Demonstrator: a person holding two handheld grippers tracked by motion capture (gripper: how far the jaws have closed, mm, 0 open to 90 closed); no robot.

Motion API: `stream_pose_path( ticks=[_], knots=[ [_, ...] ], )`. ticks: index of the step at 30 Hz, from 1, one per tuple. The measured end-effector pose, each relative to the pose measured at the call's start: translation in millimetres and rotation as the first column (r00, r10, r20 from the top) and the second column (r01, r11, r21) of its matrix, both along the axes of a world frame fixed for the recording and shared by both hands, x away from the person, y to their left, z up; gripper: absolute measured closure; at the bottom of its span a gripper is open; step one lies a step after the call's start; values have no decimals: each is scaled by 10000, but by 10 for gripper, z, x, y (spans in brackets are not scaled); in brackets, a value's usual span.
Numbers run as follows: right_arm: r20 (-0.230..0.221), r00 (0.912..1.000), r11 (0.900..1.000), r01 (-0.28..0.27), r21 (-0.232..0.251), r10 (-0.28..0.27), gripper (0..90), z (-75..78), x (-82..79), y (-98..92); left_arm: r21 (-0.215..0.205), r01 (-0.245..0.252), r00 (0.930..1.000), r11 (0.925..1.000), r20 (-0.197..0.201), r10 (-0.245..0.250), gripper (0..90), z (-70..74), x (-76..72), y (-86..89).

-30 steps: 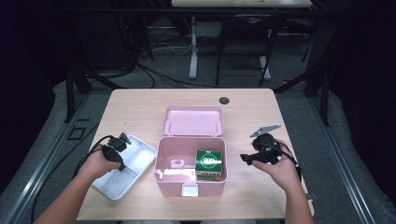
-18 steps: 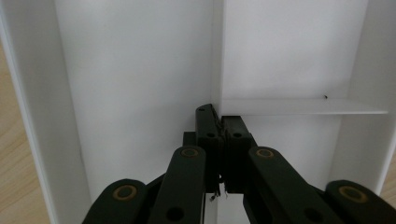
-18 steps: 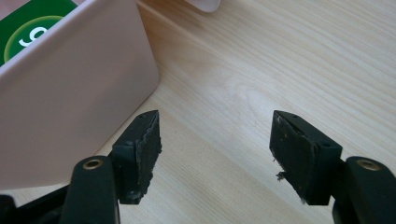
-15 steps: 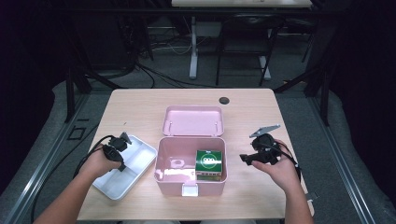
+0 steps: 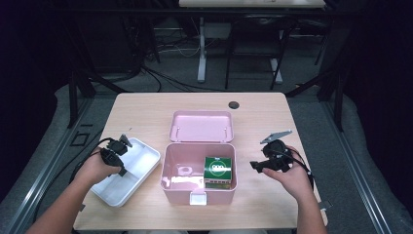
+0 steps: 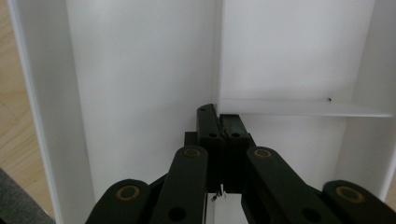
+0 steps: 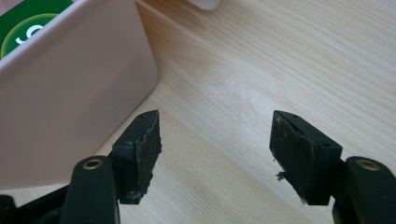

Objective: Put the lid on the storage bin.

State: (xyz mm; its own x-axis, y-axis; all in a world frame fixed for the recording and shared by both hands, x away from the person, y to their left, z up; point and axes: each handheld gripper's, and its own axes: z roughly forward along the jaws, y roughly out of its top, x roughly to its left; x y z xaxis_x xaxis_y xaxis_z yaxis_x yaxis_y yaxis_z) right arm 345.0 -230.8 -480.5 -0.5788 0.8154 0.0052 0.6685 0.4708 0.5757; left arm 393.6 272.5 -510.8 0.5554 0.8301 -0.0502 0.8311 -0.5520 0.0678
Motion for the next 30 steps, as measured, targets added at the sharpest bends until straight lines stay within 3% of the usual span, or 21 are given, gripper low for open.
stream_pose_path(
  ticks=[13,21,26,29,30],
  knots=[
    [31,10000,10000,-31,56,30,334,-10,3,7,-1,375,9987,9993,333,-375,893,330,-68,-41],
    [8,10000,10000,-30,60,30,334,-13,-1,14,-136,751,9948,9971,700,-740,893,657,-125,-113],
    [39,10000,10000,-27,72,26,334,-11,1,7,-50,1081,9895,9941,975,-1071,893,867,-159,-143],
    [44,10000,10000,-8,46,8,333,-13,3,6,45,1254,9868,9921,1026,-1252,892,921,-170,-153],
    [34,10000,10000,-3,33,3,334,-15,4,6,173,1464,9826,9891,1125,-1474,892,981,-184,-165]
  ],
)
